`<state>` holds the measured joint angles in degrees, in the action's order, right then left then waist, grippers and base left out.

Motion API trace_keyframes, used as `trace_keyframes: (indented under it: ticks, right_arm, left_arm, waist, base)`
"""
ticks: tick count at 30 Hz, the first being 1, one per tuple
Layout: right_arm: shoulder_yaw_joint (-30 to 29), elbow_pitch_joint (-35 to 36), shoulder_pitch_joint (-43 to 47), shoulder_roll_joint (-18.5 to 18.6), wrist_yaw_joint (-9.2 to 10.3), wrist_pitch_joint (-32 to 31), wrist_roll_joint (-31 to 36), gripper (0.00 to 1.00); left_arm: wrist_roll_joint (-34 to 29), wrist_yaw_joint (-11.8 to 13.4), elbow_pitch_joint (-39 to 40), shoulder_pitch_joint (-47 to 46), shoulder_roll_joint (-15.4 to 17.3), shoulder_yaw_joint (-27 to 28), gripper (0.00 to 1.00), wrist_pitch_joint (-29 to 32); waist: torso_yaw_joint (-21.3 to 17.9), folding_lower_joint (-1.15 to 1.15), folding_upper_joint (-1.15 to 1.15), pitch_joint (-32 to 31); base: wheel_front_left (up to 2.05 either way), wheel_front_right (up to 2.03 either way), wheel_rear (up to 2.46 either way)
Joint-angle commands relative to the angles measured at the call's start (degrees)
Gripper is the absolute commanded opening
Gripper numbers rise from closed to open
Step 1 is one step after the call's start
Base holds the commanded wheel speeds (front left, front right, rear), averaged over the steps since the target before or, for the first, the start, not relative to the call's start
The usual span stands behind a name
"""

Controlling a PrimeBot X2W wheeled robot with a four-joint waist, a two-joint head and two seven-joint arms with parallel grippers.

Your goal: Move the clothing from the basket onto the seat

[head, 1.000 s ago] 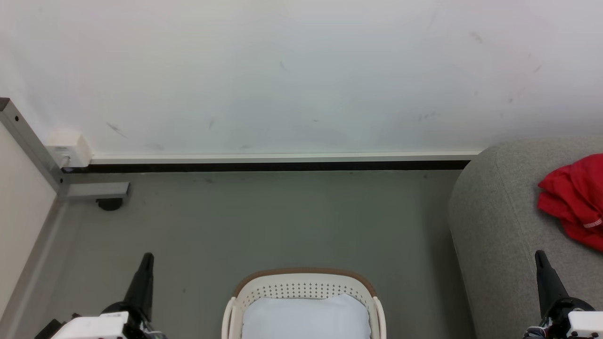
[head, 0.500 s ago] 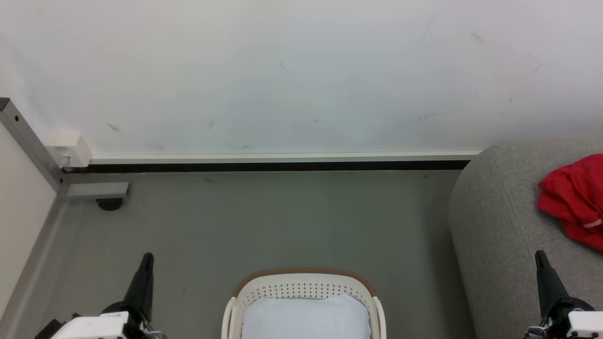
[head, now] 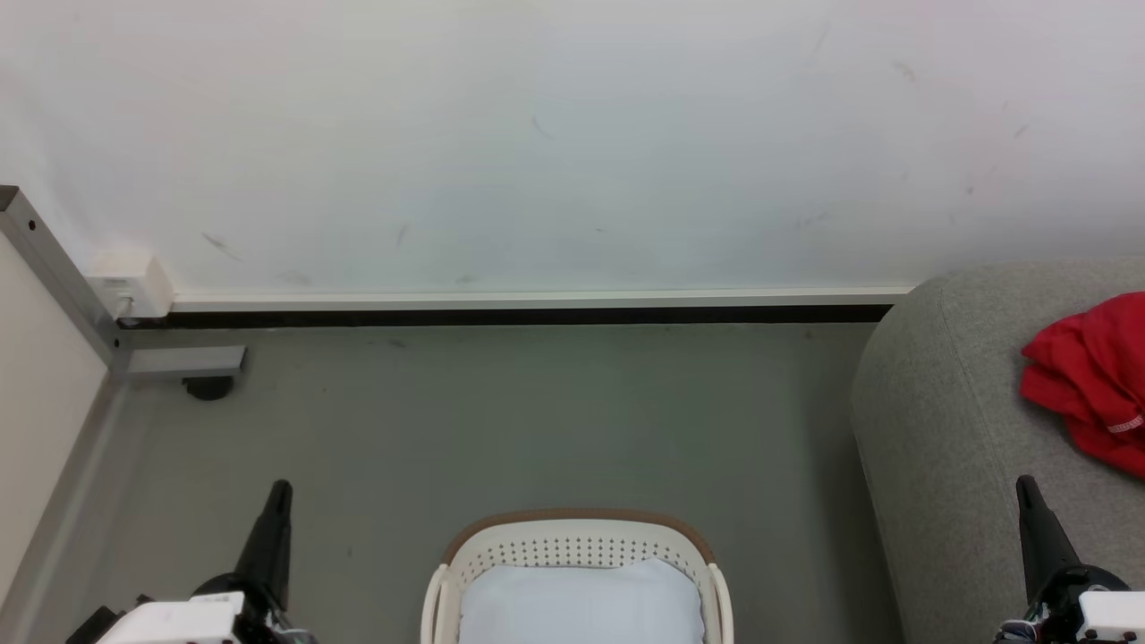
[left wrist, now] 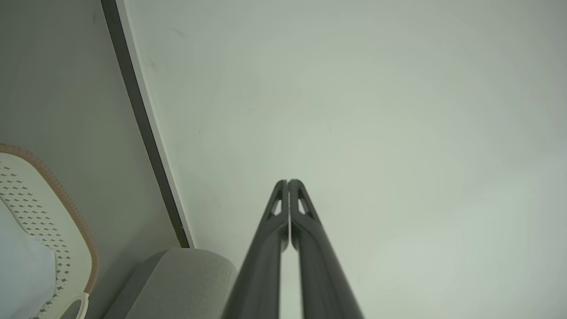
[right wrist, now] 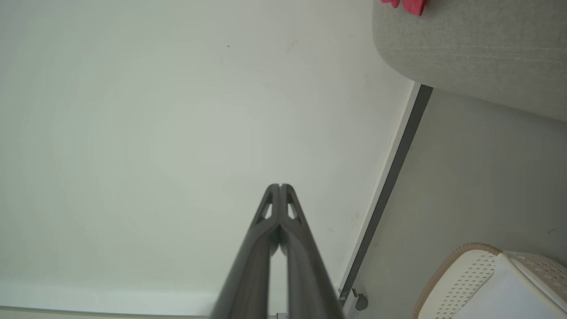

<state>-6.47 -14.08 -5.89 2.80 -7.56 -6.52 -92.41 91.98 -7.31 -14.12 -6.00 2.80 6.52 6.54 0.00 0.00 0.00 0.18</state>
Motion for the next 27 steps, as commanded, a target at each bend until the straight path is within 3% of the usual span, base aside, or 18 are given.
trace_keyframes:
  ticks: [1, 27]
  right_arm:
    - [-0.2, 0.2, -0.7, 0.2, 0.14, -0.2, 0.0, 0.0]
    - [-0.2, 0.2, -0.7, 0.2, 0.14, -0.2, 0.0, 0.0]
  left_arm:
    - [0.8, -0.3, 0.2, -0.5, 0.1, 0.2, 0.0, 0.2]
    - [0.8, -0.3, 0.2, -0.5, 0.1, 0.2, 0.0, 0.2]
  waist:
    - [0.0, 0.0, 0.0, 0.0]
    - [0.0, 0.0, 0.0, 0.0]
  base:
    - [0.0, 0.0, 0.0]
    - [0.0, 0.0, 0.0]
